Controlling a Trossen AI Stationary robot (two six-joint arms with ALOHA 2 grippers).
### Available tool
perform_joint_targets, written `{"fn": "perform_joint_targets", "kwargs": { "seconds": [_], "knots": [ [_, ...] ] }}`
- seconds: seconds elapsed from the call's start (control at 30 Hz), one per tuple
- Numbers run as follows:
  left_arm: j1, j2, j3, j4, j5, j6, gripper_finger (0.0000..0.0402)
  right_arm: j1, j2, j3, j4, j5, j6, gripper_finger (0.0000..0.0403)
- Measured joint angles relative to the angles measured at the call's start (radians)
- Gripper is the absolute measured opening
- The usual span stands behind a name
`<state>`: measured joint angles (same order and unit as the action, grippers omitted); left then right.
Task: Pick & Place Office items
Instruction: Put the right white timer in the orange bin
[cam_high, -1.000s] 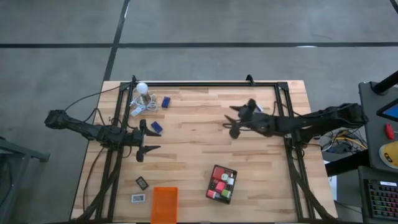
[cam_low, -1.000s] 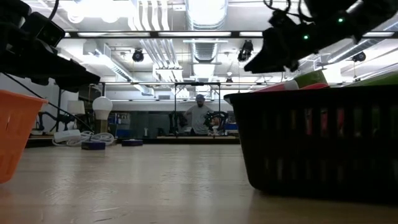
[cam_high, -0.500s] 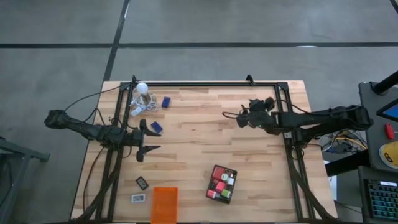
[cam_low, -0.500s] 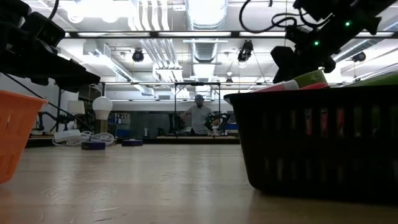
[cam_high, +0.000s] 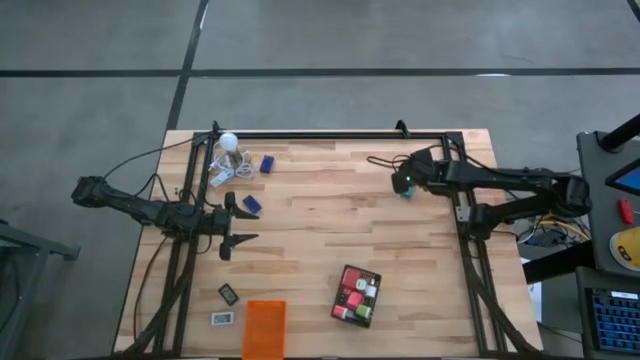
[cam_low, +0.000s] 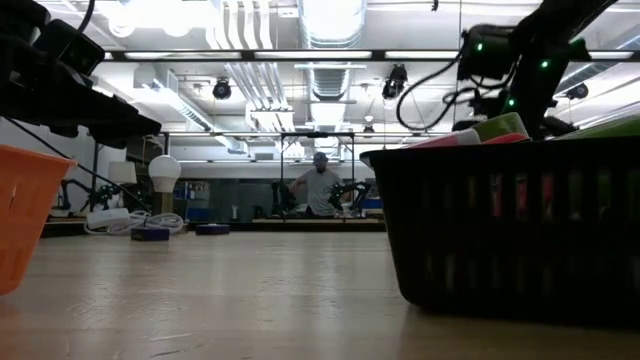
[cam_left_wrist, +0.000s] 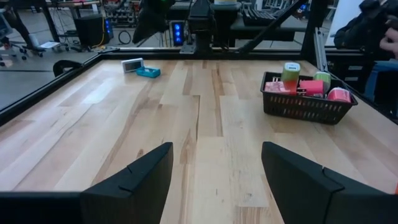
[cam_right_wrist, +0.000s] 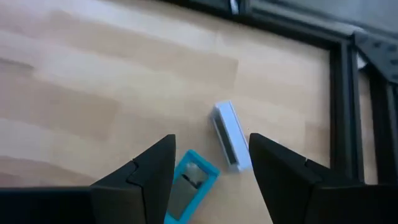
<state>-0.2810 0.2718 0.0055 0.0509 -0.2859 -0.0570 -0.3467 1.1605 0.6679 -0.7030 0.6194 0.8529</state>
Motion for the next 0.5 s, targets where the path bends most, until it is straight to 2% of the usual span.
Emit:
{"fn": "perform_joint_targets", "kwargs": {
  "seconds": [0.07, 0.2, 0.5],
  "knots": [
    [0.000, 0.000, 0.000, 0.000, 0.000, 0.000, 0.0252, -0.045, 0.009, -0.008, 0.000, -0.041, -0.045, 0.0198],
    [0.000, 0.000, 0.000, 0.000, -0.001, 0.000, 0.0252, -0.109, 0.038, -0.009, 0.010, -0.055, -0.119, 0.0198],
    [0.000, 0.000, 0.000, 0.000, -0.001, 0.000, 0.0252, -0.169, 0.123, -0.010, 0.044, -0.080, -0.160, 0.0198]
  ]
}}
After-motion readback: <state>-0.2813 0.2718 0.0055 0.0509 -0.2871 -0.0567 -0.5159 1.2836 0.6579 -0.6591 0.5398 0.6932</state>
